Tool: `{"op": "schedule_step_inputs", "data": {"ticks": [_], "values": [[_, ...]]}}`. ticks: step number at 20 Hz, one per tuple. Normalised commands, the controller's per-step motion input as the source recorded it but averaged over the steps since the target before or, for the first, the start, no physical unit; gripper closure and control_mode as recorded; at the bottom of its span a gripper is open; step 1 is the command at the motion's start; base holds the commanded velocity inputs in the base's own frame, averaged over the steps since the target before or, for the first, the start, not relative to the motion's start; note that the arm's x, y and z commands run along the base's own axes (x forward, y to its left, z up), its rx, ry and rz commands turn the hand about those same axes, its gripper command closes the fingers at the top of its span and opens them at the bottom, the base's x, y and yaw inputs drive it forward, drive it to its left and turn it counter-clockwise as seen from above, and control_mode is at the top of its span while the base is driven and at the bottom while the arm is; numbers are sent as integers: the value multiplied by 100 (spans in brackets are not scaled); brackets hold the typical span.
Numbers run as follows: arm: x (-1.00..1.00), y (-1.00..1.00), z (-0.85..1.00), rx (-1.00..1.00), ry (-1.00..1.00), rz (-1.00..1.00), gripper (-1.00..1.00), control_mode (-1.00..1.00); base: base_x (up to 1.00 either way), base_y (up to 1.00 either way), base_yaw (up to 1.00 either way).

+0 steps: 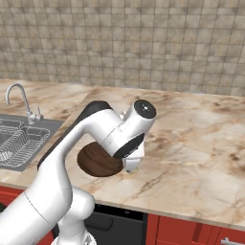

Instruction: Gather the eggs and milk located in the vicinity of the sink area and place them right next to the bowl.

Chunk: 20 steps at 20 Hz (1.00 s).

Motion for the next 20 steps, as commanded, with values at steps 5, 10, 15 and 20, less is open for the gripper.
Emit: {"op": "schedule_step_inputs", "data": {"ticks": [5,10,15,20], "values": [[6,0,-13,33,26,-61,100,-100,0,0,0],[0,0,-6,32,19,-56,100,-100,0,0,0],[0,0,0,26,17,-52,100,-100,0,0,0],[18,-28,0,20,12,-35,100,-100,0,0,0]]}}
